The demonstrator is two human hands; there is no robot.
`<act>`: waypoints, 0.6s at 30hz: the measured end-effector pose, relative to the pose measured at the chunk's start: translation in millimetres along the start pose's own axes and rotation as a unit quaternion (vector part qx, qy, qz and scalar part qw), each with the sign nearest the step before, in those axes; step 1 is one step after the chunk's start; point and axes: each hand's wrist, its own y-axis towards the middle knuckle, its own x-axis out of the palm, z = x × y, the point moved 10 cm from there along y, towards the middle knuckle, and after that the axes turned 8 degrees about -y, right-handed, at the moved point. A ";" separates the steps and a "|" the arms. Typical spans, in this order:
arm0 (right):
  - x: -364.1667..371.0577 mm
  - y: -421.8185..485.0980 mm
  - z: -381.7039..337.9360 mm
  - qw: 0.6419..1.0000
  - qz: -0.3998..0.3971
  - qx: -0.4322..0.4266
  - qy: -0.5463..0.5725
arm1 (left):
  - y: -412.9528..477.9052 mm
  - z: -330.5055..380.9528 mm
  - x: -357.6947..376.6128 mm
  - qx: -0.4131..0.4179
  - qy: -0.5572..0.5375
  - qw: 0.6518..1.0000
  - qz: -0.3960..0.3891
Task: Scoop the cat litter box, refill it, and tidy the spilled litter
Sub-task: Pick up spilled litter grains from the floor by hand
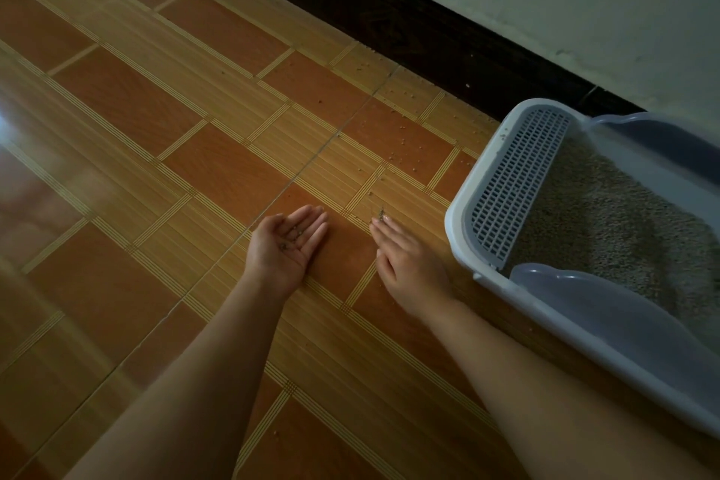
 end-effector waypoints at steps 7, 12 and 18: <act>8.5 -28.3 26.9 0.994 0.006 0.099 -0.050 | -5.2 3.1 0.7 0.003 0.002 1.000 -0.003; 16.9 -24.2 28.8 0.989 -0.015 0.131 -0.061 | -6.6 6.3 -1.9 0.009 0.000 1.000 -0.005; 17.3 -8.7 4.5 0.992 -0.028 0.109 -0.056 | -8.4 5.8 -4.7 0.012 0.011 1.000 -0.002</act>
